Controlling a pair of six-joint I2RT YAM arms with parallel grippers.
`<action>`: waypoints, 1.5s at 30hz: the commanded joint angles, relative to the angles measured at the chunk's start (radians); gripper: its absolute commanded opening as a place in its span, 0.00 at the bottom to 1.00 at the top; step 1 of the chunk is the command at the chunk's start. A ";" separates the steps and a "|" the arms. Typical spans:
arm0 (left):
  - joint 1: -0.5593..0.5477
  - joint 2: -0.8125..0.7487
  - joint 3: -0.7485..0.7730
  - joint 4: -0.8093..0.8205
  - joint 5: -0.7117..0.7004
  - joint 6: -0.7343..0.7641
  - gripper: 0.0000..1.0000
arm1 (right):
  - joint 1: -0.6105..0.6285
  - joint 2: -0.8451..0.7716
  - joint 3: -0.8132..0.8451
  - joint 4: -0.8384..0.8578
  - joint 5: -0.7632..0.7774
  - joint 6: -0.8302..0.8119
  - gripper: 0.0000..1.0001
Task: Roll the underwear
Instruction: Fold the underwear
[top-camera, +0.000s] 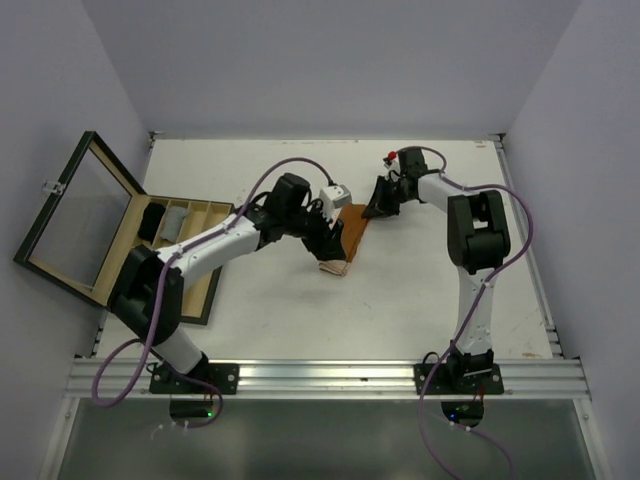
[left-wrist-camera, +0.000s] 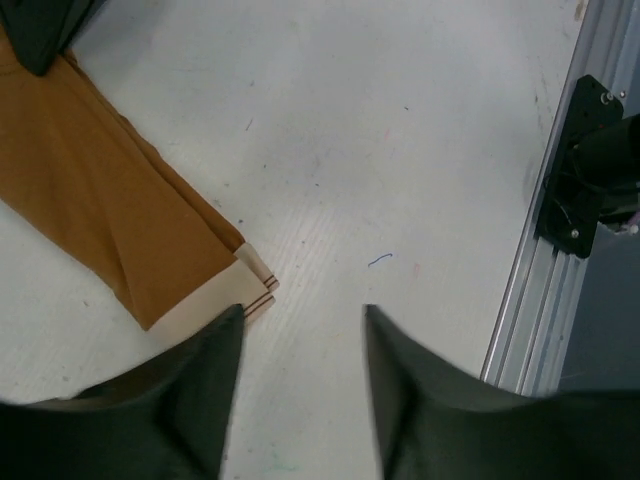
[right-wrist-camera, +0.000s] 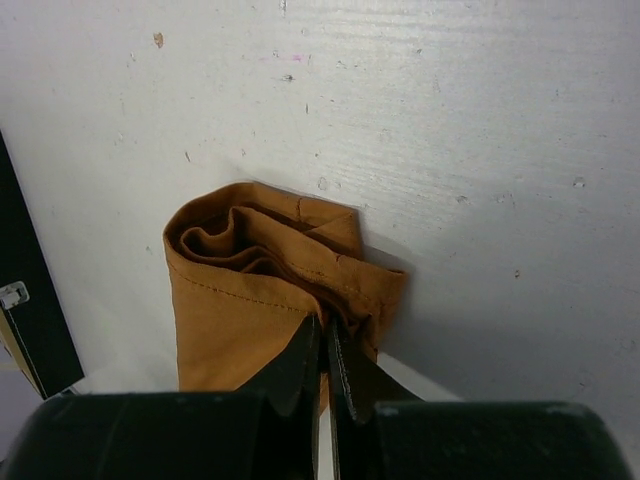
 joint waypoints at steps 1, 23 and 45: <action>0.101 0.091 0.049 0.015 0.153 -0.040 0.45 | -0.006 0.051 0.021 0.000 0.066 -0.055 0.05; 0.113 0.507 -0.067 0.449 0.226 -0.338 0.00 | -0.014 -0.041 0.037 -0.006 0.060 -0.061 0.47; 0.133 0.510 -0.087 0.455 0.205 -0.352 0.00 | 0.090 -0.159 -0.436 0.759 -0.290 0.649 0.04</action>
